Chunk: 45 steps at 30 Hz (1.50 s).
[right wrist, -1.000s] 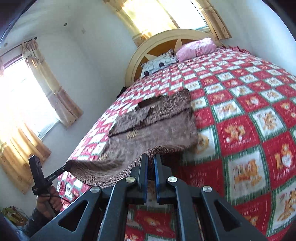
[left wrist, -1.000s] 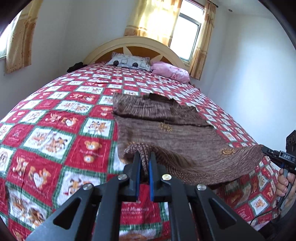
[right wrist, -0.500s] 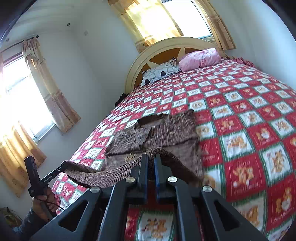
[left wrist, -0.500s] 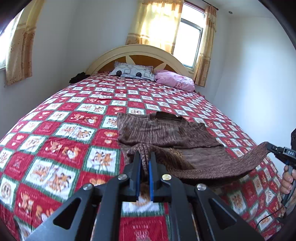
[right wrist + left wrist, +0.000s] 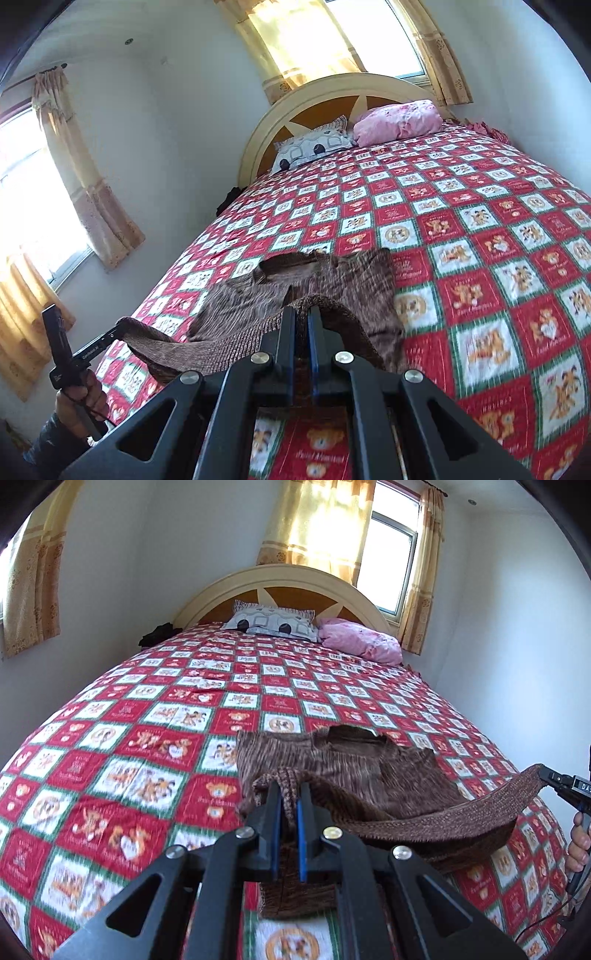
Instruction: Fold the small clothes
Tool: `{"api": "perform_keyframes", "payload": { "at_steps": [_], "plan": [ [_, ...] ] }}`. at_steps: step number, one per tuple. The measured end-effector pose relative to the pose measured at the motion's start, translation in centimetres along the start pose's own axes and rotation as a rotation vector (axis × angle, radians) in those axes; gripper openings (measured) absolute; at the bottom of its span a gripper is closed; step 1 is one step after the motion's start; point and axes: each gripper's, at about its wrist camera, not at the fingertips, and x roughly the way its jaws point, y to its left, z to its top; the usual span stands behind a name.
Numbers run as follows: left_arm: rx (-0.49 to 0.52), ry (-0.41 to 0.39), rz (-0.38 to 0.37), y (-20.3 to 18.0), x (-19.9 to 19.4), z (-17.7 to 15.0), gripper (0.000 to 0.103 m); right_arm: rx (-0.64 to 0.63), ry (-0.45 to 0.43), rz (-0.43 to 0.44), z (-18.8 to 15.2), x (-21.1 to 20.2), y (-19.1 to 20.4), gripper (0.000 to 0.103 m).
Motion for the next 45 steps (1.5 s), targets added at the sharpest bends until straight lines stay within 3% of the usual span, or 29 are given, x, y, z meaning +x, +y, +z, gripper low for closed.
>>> {"api": "perform_keyframes", "payload": {
  "at_steps": [10,21,24,28,30,32,33,34,35,36,37,39,42,45],
  "plan": [
    [0.005,0.026,0.033,0.3,5.8,3.6,0.008,0.013,0.028,-0.072,3.5,6.4,-1.6,0.005],
    [0.036,0.132,0.091,0.9,15.0,4.2,0.008,0.068,0.136,-0.167,4.8,15.7,-5.8,0.005],
    [0.035,0.165,0.112,1.2,17.7,3.9,0.009,0.078,0.176,-0.194,5.2,18.8,-6.9,0.005],
    [0.03,0.178,0.195,2.1,20.3,4.2,0.014,0.127,0.189,-0.255,5.8,22.7,-9.2,0.006],
    [0.002,0.18,0.228,3.0,21.1,4.7,0.014,0.126,0.181,-0.279,6.0,23.6,-9.8,0.011],
    [-0.02,0.174,0.246,3.8,21.0,5.0,0.015,0.112,0.169,-0.282,5.9,23.2,-9.6,0.035],
    [-0.053,0.176,0.288,4.1,20.4,4.9,0.015,0.106,0.173,-0.268,5.7,23.0,-9.3,0.04],
    [-0.041,0.176,0.286,4.0,19.8,4.7,0.016,0.096,0.184,-0.235,5.3,22.4,-8.8,0.045],
    [-0.009,0.17,0.272,3.7,18.5,4.2,0.018,0.08,0.202,-0.207,4.9,22.1,-8.3,0.047],
    [0.024,0.174,0.264,3.3,17.9,3.7,0.032,0.04,0.248,-0.177,4.1,21.7,-7.4,0.048],
    [0.069,0.192,0.255,2.7,17.1,3.0,0.051,0.006,0.285,-0.159,3.5,21.5,-6.6,0.048],
    [0.143,0.216,0.214,1.5,15.7,1.4,0.066,-0.074,0.362,-0.113,2.2,21.4,-5.2,0.048],
    [0.272,0.279,0.205,-0.6,16.0,-0.2,0.073,-0.211,0.502,-0.113,0.1,23.5,-2.9,0.048],
    [0.357,0.296,0.316,-2.1,18.4,-0.5,0.075,-0.285,0.541,-0.157,0.2,26.0,-1.5,0.048]
  ]
}}
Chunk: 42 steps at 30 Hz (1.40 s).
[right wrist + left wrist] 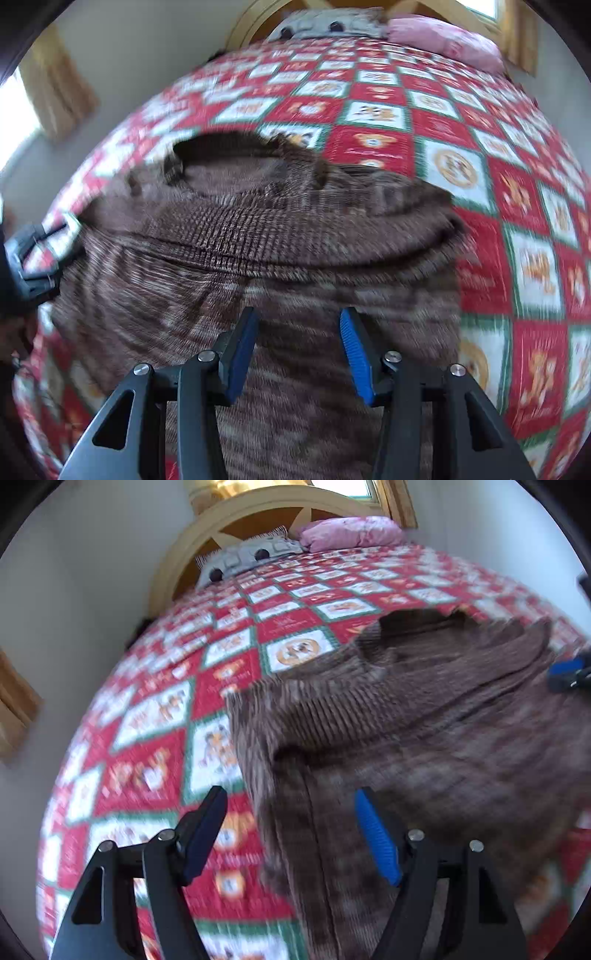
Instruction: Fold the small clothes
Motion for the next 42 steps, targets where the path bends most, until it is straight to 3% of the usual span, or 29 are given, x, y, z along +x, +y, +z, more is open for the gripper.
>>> {"api": "perform_keyframes", "payload": {
  "at_steps": [3,5,8,10,14,17,24,30,32,34,36,39,42],
  "plan": [
    [-0.017,0.019,0.051,0.2,2.5,2.5,0.077,0.001,-0.012,-0.04,2.7,0.9,0.1,0.048],
    [-0.036,0.004,0.1,1.0,3.1,4.1,0.077,0.039,-0.09,-0.101,4.8,0.3,-0.8,0.048],
    [-0.152,-0.02,0.151,3.6,3.4,6.1,0.077,0.124,-0.192,-0.104,6.5,-1.3,-2.5,0.048],
    [-0.223,-0.023,0.19,5.5,3.4,6.5,0.081,0.164,-0.225,-0.108,6.4,-2.0,-3.5,0.05],
    [-0.264,0.01,0.202,7.0,3.3,4.7,0.081,0.181,-0.211,-0.096,4.1,-2.4,-4.2,0.053],
    [-0.295,0.029,0.161,7.3,1.8,2.1,0.081,0.203,-0.204,-0.065,0.4,-3.9,-5.1,0.053],
    [-0.294,-0.018,-0.052,5.6,-4.5,-4.0,0.081,0.32,-0.213,-0.007,-9.0,-9.1,-7.8,0.053],
    [-0.229,-0.014,-0.145,2.2,-5.5,-6.5,0.08,0.313,-0.17,0.043,-12.9,-9.2,-6.5,0.05],
    [-0.254,0.0,-0.168,2.1,-5.2,-6.9,0.072,0.313,-0.145,0.046,-13.4,-8.3,-6.0,0.048],
    [-0.283,0.031,-0.208,2.1,-4.6,-7.3,0.043,0.29,-0.15,0.013,-13.7,-7.9,-5.2,0.046],
    [-0.315,0.042,-0.258,2.1,-4.4,-7.7,0.023,0.268,-0.159,-0.01,-13.9,-8.0,-4.8,0.044],
    [-0.334,0.031,-0.288,2.0,-4.6,-8.2,0.023,0.274,-0.163,-0.013,-14.0,-8.0,-4.9,0.043],
    [-0.295,0.014,-0.353,2.1,-4.4,-8.4,0.021,0.259,-0.165,-0.044,-14.0,-8.0,-4.6,0.032]
  ]
}}
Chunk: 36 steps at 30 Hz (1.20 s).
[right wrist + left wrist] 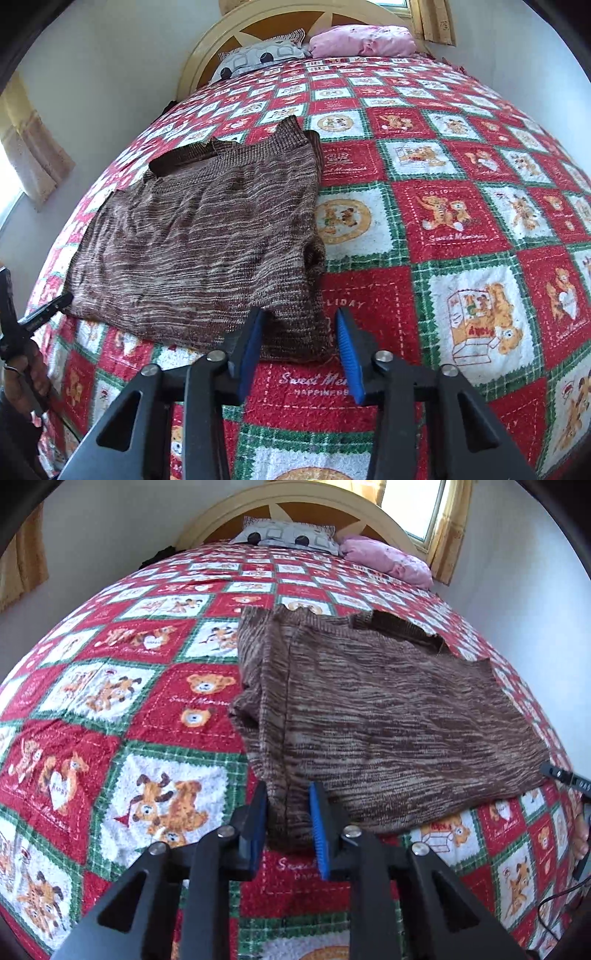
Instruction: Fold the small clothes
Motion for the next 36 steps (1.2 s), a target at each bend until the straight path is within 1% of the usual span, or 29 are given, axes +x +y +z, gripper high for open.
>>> {"api": "perform_keyframes", "payload": {
  "at_steps": [1,2,4,7,8,10,11,15,16,17,18,19,20,21,22,23,27,31,32,34,35,36],
  "plan": [
    [0.0,-0.006,-0.006,0.2,-0.2,-0.2,0.008,-0.006,-0.001,-0.001,0.0,0.0,0.0,0.021],
    [0.003,-0.017,-0.012,0.3,-0.4,-0.2,0.007,-0.01,-0.002,0.0,0.0,-0.1,0.1,0.014],
    [-0.001,-0.051,-0.018,0.6,-1.3,-0.4,0.005,-0.016,-0.008,0.0,0.0,-0.4,0.2,0.013],
    [0.003,-0.075,-0.032,0.5,-2.6,-1.1,0.005,-0.015,-0.004,0.001,-0.1,-0.3,0.1,0.012],
    [0.016,-0.075,-0.027,0.3,-2.8,-1.5,0.005,-0.013,0.0,0.0,-0.2,-0.1,0.0,0.012],
    [0.033,-0.053,-0.018,0.1,-2.6,-2.2,0.004,-0.007,0.0,0.002,-0.3,0.1,-0.1,0.012],
    [0.027,-0.04,-0.009,0.2,-2.4,-2.4,0.004,-0.002,0.0,0.003,-0.3,0.1,-0.2,0.012],
    [-0.014,-0.039,-0.019,1.0,-2.3,-2.3,0.005,0.031,0.006,0.011,0.1,0.1,-0.5,0.012],
    [-0.012,-0.035,-0.017,1.0,-2.1,-2.3,0.007,0.05,0.005,0.013,0.1,-0.1,-0.6,0.013],
    [-0.007,-0.036,-0.005,0.9,-2.2,-2.3,0.01,0.065,-0.007,-0.001,0.2,-0.5,-0.7,0.016],
    [0.008,-0.038,0.022,0.7,-2.3,-2.3,0.013,0.062,-0.028,-0.024,0.3,-0.9,-0.5,0.018],
    [0.029,-0.048,0.041,0.4,-2.5,-2.2,0.013,0.045,-0.056,-0.044,0.4,-1.4,0.1,0.024],
    [0.042,-0.056,0.05,0.3,-2.6,-2.3,0.013,0.013,-0.081,-0.041,0.6,-2.0,1.0,0.031],
    [0.056,-0.06,0.066,0.2,-2.6,-2.3,0.013,-0.01,-0.089,-0.025,0.8,-2.2,1.8,0.034],
    [0.056,-0.055,0.068,0.3,-2.5,-2.4,0.013,-0.041,-0.09,-0.002,1.1,-2.2,3.0,0.04],
    [0.052,-0.049,0.065,0.4,-2.3,-2.4,0.013,-0.07,-0.087,0.02,1.4,-2.1,4.2,0.044],
    [0.051,-0.043,0.072,0.5,-1.8,-2.3,0.014,-0.193,-0.072,0.113,2.8,-0.9,10.0,0.044],
    [0.064,-0.048,0.085,0.3,-1.8,-2.4,0.015,-0.251,-0.037,0.138,3.6,1.4,15.0,0.044],
    [0.065,-0.05,0.092,0.2,-1.8,-2.4,0.017,-0.264,-0.031,0.137,3.4,2.0,16.0,0.044],
    [0.058,-0.053,0.104,0.3,-1.8,-2.4,0.026,-0.29,-0.006,0.106,2.9,3.5,17.5,0.044],
    [0.052,-0.053,0.106,0.4,-1.8,-2.5,0.028,-0.297,0.014,0.087,2.3,4.3,18.0,0.044],
    [0.041,-0.053,0.106,0.7,-1.8,-2.4,0.034,-0.3,0.03,0.083,1.7,4.8,18.3,0.044]
  ]
}}
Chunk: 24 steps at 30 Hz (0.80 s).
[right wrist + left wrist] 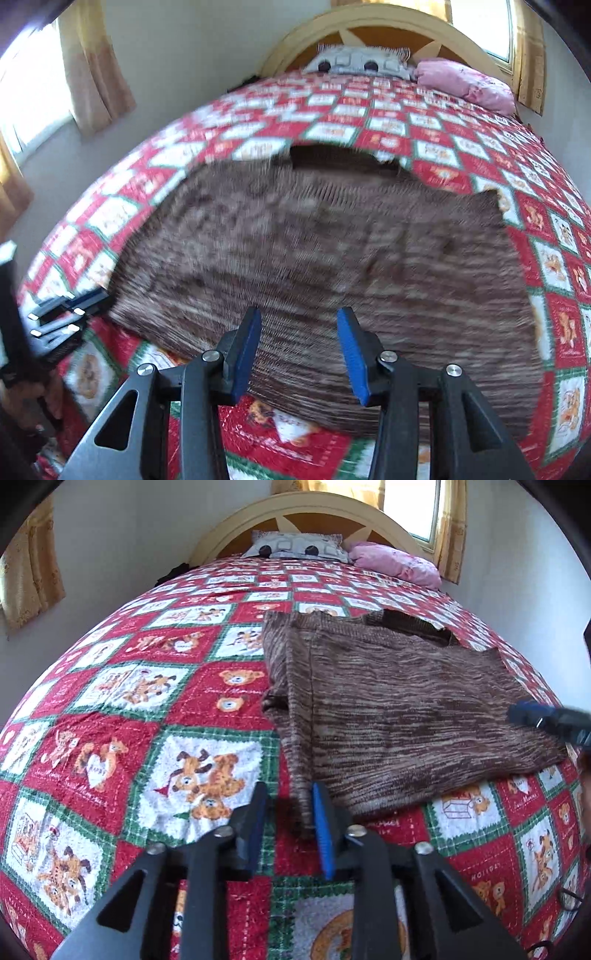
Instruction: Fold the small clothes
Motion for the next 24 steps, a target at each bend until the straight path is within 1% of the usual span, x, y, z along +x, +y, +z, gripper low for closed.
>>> {"api": "perform_keyframes", "payload": {
  "at_steps": [1,2,4,7,11,15,17,18,21,22,24],
  "plan": [
    [-0.011,0.0,-0.001,0.2,0.0,0.0,0.038,-0.004,0.026,0.002,-0.6,0.6,0.2,0.044],
    [-0.015,0.0,-0.005,0.3,0.0,0.0,0.04,-0.013,0.053,-0.005,-1.5,1.3,0.5,0.044],
    [-0.02,0.0,-0.015,0.4,-0.1,-0.1,0.044,-0.044,0.012,-0.029,-2.5,1.0,0.9,0.044],
    [-0.008,0.006,-0.023,0.3,-0.1,-0.1,0.048,-0.023,0.029,-0.025,-3.2,0.8,0.5,0.044],
    [0.009,0.009,-0.013,0.0,-0.2,-0.4,0.049,-0.02,0.043,-0.015,-3.7,0.7,0.1,0.044],
    [0.023,-0.003,-0.004,-0.1,-0.9,-0.7,0.05,-0.019,0.032,-0.029,-3.6,-0.3,0.4,0.044],
    [0.009,-0.017,-0.013,0.3,-1.3,-0.8,0.05,-0.018,-0.012,-0.015,-3.3,-1.4,1.0,0.045],
    [-0.001,-0.019,-0.018,0.5,-1.3,-0.8,0.05,-0.026,-0.033,-0.004,-2.9,-1.7,1.6,0.044],
    [-0.011,0.004,-0.009,0.6,-0.9,-0.9,0.05,-0.065,-0.052,0.029,-1.3,-1.5,4.5,0.045],
    [-0.006,0.002,-0.002,0.4,-1.0,-0.9,0.05,-0.071,-0.053,0.041,-0.9,-1.3,5.2,0.045],
    [0.016,0.011,0.01,0.0,-1.1,-1.2,0.05,-0.082,-0.021,0.073,-0.3,0.2,6.6,0.045]
  ]
}}
